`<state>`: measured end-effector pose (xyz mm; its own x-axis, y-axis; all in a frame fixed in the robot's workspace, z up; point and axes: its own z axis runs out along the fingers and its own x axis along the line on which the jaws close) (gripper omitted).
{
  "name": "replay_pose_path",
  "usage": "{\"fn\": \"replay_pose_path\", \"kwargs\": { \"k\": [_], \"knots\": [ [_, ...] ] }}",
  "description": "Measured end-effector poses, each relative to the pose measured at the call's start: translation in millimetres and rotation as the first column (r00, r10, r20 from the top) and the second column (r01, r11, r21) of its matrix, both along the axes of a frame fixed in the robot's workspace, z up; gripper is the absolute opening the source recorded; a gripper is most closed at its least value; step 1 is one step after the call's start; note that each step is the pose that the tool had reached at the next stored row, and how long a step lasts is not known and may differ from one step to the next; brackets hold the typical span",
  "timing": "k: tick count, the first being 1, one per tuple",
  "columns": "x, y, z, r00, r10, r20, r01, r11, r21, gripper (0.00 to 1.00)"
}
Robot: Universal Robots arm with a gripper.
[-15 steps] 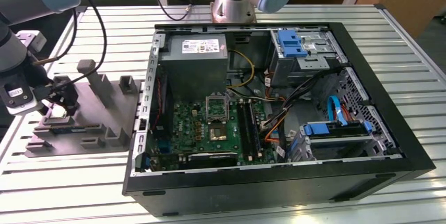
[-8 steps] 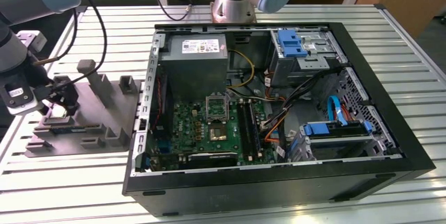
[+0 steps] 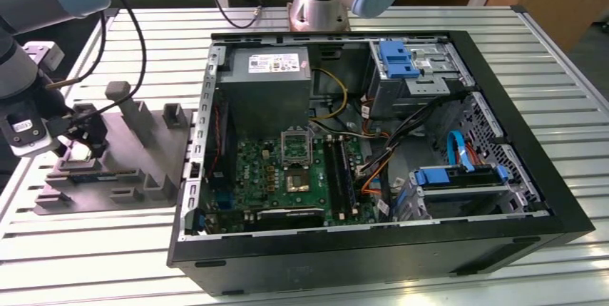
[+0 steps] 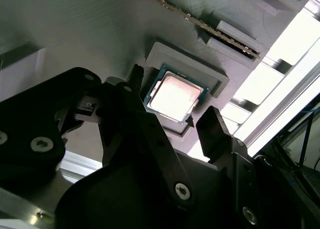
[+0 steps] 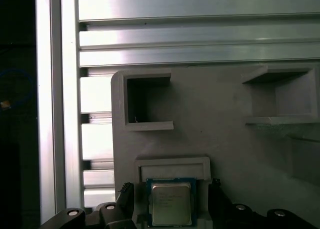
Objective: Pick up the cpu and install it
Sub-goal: 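Pick up the cpu and move it towards the insertion slot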
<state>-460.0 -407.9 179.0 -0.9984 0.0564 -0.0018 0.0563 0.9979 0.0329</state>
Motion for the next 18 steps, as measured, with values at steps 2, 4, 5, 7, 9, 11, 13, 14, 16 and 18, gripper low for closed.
{"fn": "replay_pose_path", "kwargs": {
  "k": [2,4,5,7,9,11,13,14,16,18],
  "knots": [
    [0.0,0.0,-0.1,1.0,0.0,0.0001,0.0,1.0,0.0001,0.69],
    [0.0,0.0,-0.1,1.0,0.0,0.0001,0.0,1.0,0.0,0.68],
    [0.0,0.0,-0.1,1.0,0.0,0.0001,0.0,1.0,0.0001,0.68],
    [0.0,0.0,-0.2,1.0,0.0,0.0001,0.0,1.0,0.0001,0.61],
    [0.0,0.0,-0.2,1.0,0.0,0.0001,0.0,1.0,0.0001,0.61],
    [0.0,0.0,-0.2,1.0,0.0,0.0002,0.0,1.0,0.0001,0.61],
    [0.0,0.0,-0.1,1.0,0.0,0.0004,0.0,1.0,0.0002,0.61],
    [0.1,0.0,-0.1,1.0,0.0,0.0005,0.0,1.0,0.0002,0.61],
    [0.0,0.1,0.3,1.0,0.0,0.0001,0.0,1.0,0.0001,0.61],
    [0.0,0.2,0.7,1.0,0.0,0.0002,0.0,1.0,0.0001,0.61]
  ]
}}
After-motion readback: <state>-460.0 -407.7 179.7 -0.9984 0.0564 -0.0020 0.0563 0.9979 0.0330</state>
